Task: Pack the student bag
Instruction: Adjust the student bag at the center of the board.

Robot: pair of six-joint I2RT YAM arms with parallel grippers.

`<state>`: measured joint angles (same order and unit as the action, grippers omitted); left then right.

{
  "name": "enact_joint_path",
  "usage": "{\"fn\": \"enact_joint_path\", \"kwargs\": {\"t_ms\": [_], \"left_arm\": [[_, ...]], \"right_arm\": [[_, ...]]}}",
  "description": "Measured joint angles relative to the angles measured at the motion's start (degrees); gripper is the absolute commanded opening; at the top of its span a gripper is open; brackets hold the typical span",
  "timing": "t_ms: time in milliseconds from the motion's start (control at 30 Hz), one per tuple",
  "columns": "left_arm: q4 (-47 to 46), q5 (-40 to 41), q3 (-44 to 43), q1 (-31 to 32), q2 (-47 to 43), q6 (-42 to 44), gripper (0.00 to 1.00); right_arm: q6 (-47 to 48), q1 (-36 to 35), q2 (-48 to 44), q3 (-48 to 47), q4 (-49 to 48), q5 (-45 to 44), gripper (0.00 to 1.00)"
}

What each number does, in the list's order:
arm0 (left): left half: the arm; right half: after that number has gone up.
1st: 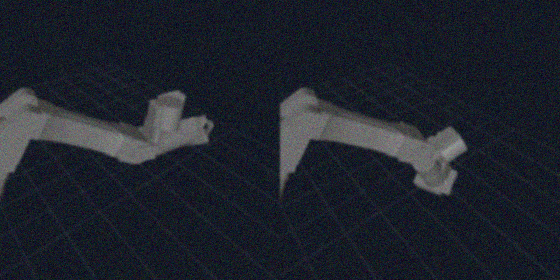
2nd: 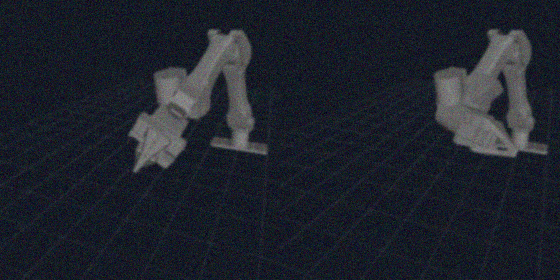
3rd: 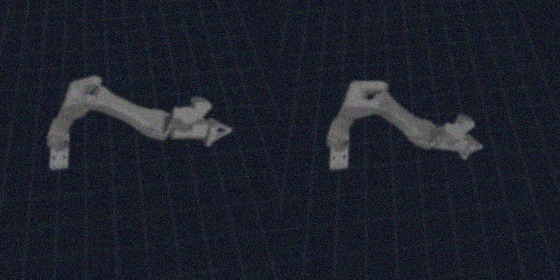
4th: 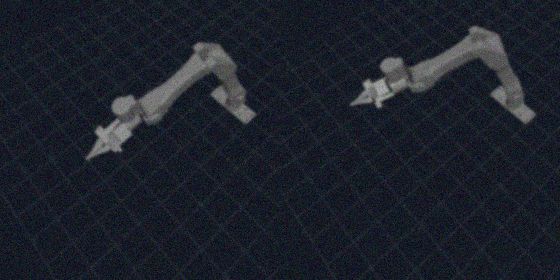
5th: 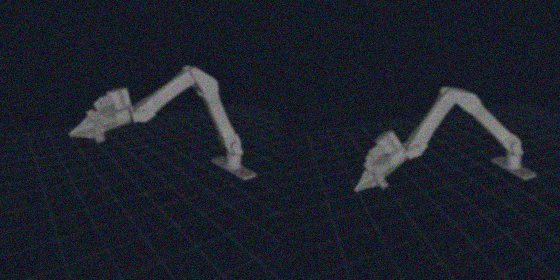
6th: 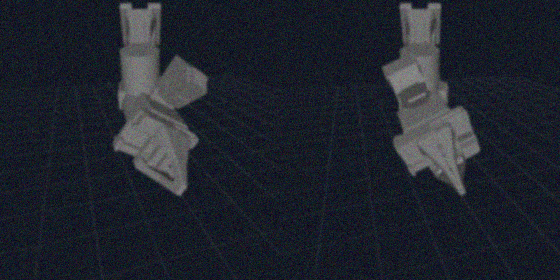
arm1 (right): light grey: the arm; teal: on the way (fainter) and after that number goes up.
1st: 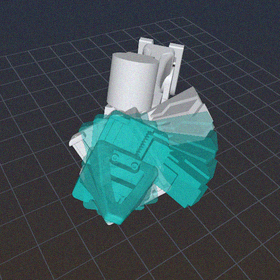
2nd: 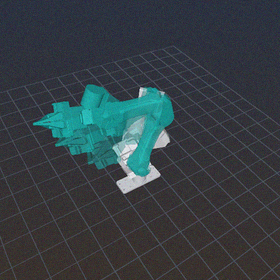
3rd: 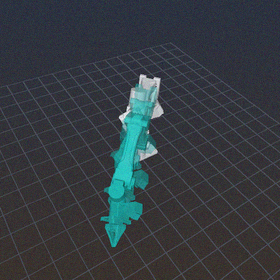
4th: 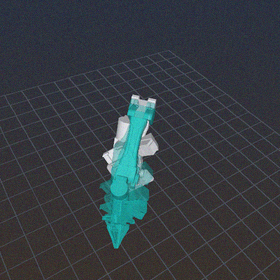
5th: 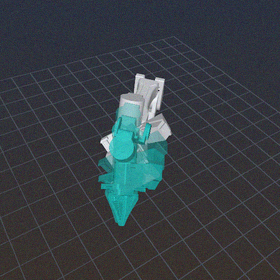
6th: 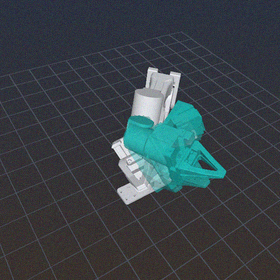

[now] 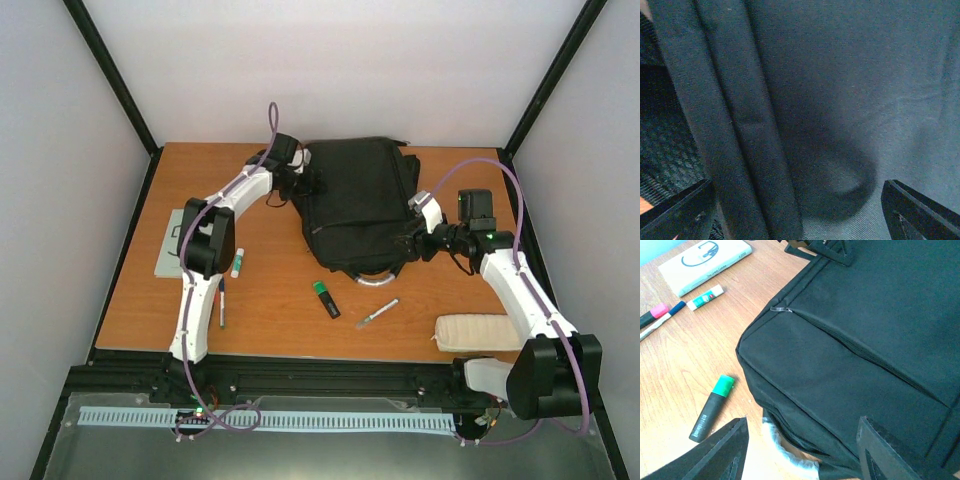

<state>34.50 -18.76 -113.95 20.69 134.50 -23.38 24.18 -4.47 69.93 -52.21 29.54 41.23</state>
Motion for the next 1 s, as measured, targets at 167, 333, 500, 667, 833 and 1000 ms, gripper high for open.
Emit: {"fn": "enact_joint_path", "kwargs": {"t_ms": [167, 333, 500, 667, 833, 1000], "left_arm": [[2.47, -2.05, -0.44, 1.07, -0.83, 1.62, 1.0], [10.05, 0.72, -2.67, 1.29, -4.98, 1.14, 1.0], [18.45, 11.82, -4.26, 1.29, -13.51, 1.33, 1.0], [17.92, 17.64, 7.1, 0.26, -26.14, 3.3, 1.0], [14.43, 21.46, 23.45, -1.33, -35.93, 5.05, 1.0], [12.94, 23.45, 34.32, -2.78, -41.51, 4.0, 1.0]], "right_arm": [[0.04, 0.0, -0.02, 0.0, 0.24, 0.09, 0.6], [0.24, 0.0, -0.44, 0.0, 0.48, 0.46, 0.6], [0.44, 0.0, -1.95, 0.0, 0.66, 0.87, 0.6], [0.48, 0.0, -2.47, 0.0, 0.68, 1.27, 0.61], [0.7, 0.0, -2.62, 0.0, 0.74, 1.36, 0.61], [0.92, 0.0, -3.26, 0.0, 0.9, 1.68, 0.61]]}}
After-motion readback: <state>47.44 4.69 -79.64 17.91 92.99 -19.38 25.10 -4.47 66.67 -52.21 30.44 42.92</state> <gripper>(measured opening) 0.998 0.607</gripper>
